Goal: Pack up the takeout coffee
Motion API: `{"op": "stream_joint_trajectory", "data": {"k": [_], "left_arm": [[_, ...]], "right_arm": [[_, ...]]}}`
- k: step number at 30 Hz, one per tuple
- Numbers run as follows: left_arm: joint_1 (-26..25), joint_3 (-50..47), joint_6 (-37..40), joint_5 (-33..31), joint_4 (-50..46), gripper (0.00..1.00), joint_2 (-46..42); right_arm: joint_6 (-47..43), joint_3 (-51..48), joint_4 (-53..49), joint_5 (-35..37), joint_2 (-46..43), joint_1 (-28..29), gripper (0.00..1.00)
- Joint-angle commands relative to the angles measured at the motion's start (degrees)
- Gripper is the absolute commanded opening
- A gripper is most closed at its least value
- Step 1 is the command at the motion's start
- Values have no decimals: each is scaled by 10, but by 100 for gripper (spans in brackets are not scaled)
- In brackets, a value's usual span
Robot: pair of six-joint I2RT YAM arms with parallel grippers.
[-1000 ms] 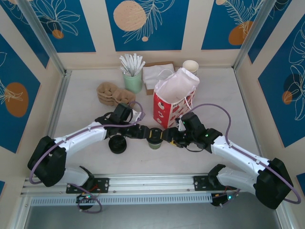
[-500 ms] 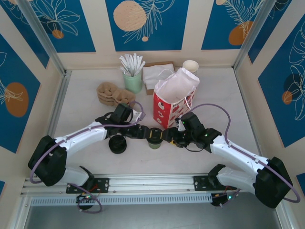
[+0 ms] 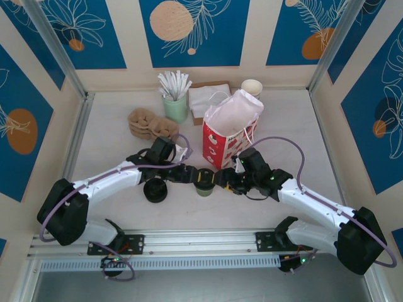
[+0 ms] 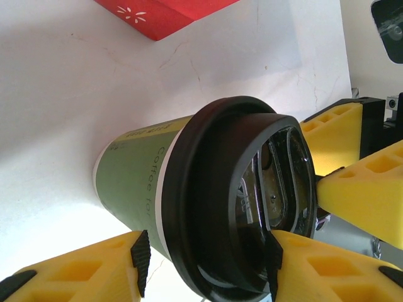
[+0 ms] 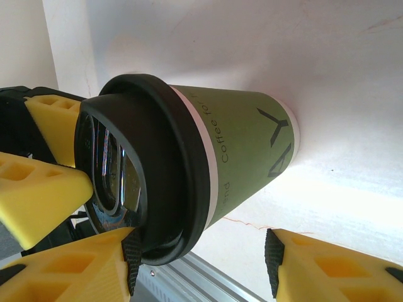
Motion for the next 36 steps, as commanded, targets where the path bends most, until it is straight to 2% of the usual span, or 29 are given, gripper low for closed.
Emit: {"op": "stream_joint_trajectory", "data": {"k": [1,22,36], "left_arm": [[-8,-23,0,-11,-3,51,14],[-17,-69,-19,-9,33,49,19],[-19,-67,-10,-15,28,49,19]], "right_arm": [[-1,-14,-19,21,11,4,57],[-2,-24,-19,21,30,4,57],[33,-38,-43,73,29,0,52]]}}
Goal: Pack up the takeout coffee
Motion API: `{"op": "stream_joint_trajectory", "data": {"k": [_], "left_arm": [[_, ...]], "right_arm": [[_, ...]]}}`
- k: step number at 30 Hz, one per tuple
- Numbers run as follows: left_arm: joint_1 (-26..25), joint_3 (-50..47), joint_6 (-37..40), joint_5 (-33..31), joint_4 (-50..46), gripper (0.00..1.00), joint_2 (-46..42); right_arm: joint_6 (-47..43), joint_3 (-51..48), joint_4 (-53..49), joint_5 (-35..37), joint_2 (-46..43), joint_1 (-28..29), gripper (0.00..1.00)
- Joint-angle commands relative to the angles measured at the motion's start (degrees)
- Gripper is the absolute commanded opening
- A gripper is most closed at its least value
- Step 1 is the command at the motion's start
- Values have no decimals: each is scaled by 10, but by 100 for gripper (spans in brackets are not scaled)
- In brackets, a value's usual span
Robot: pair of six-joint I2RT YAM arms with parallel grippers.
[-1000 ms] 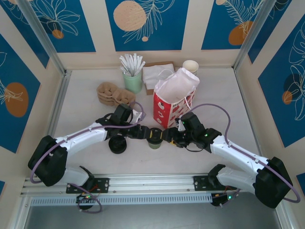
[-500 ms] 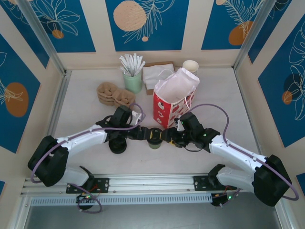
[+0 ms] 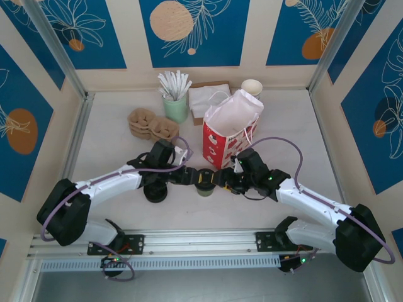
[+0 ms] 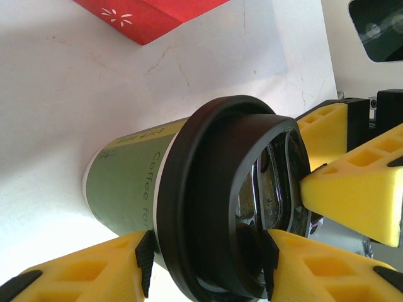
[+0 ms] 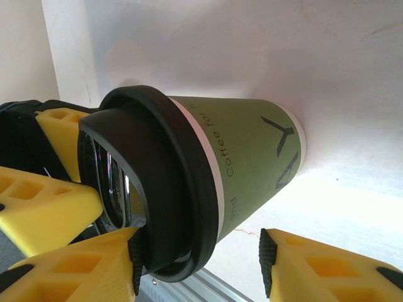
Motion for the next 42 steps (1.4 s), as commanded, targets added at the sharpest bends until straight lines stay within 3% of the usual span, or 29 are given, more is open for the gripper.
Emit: {"op": "stream_joint_trajectory", "data": {"k": [1,16,25,42], "left_arm": [[-14,-25,10,-28,-49,49,21],[-16,-31,13,-38,-46,48,38],[-16,-4,2,-30,-46,48,13],[-16,44,8,-64,-96,56,-14]], "right_arm": [[20,-30,-76,63,15,-2,52],[57,-62,-82,57,20,-11,50],[37,-33,-83,56,-26,-10,54],[16,6,-90,22,-41,-8,59]]}}
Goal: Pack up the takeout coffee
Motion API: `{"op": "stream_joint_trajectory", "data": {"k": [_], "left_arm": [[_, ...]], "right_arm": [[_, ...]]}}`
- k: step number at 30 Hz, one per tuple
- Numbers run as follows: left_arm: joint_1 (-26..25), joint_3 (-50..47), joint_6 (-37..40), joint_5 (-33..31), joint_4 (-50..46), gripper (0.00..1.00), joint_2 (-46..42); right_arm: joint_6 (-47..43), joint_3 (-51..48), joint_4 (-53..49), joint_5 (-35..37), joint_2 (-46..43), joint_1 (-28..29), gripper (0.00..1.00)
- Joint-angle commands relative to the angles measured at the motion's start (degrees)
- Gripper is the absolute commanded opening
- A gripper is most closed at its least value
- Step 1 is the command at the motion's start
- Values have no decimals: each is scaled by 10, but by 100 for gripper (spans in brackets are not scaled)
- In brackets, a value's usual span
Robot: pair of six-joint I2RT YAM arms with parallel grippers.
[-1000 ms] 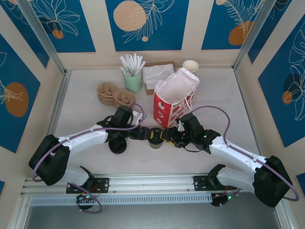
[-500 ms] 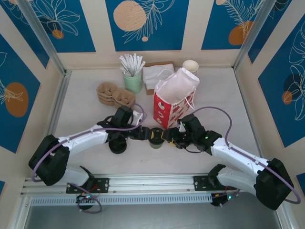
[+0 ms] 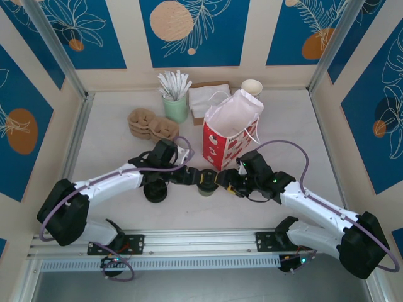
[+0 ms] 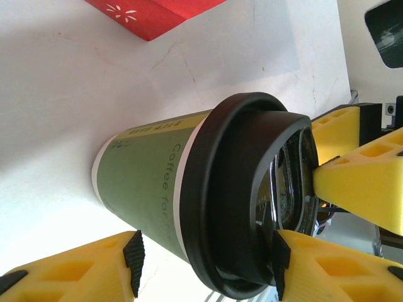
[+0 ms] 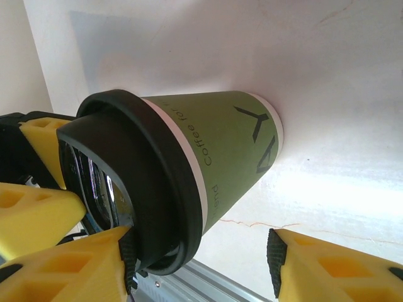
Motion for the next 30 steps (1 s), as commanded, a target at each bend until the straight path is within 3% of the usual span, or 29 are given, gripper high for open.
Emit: {"op": "stream_joint_trajectory", "data": {"k": [1,19,30], "left_arm": [[-2,16,8,-33,-45,57,-15],[-2,61,13,-115,-103,57,-55],[32,91,2,-290,-142,62,-132]], "right_arm": [[-18,14,-42,4,0,-3,59],[-22,48,-22,-15,15,6,61],[-23,81,-109,17,-46,7,61]]}}
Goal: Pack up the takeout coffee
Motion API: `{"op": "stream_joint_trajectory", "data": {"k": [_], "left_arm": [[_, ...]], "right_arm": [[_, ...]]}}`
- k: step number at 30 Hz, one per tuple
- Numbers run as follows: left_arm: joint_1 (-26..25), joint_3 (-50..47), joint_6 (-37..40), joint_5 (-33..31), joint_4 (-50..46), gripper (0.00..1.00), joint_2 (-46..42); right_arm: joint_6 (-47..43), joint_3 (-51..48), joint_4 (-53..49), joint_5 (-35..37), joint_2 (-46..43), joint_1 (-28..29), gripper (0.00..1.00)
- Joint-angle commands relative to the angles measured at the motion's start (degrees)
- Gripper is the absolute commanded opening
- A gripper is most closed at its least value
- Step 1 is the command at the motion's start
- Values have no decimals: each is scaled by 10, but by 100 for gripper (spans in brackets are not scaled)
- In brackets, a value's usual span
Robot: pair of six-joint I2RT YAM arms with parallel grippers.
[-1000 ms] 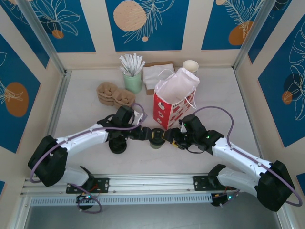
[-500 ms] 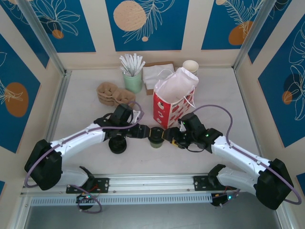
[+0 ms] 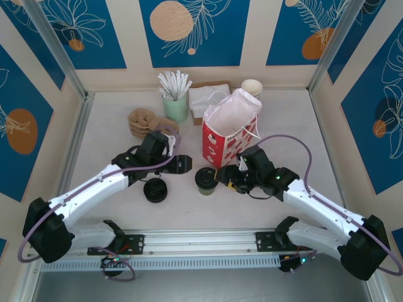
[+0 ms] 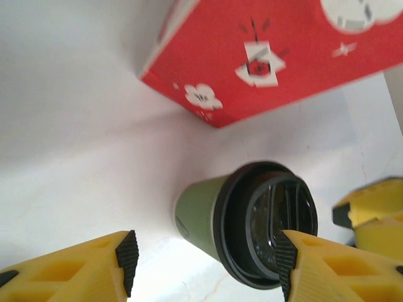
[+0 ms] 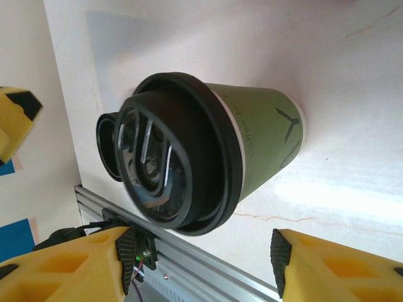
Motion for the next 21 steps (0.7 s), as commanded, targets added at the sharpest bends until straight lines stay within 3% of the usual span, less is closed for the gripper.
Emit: {"op": "stream_joint_trajectory", "data": {"k": [1,5,10,21], "left_arm": [[23,21,-11,-101,-23,63,-33],[55,0,-41,-162,11,68,-57],[111,-24,-96,-181,65,67,-54],[197,-31,-186,-161,139,67,25]], "right_arm": [[-5,27,-56,17,-36,2,61],[-5,37,-94,32,-78,-2,61],[-18,60,-131,40,-119,-11,60],[-104,158,-193,6,-133,-74,60]]}}
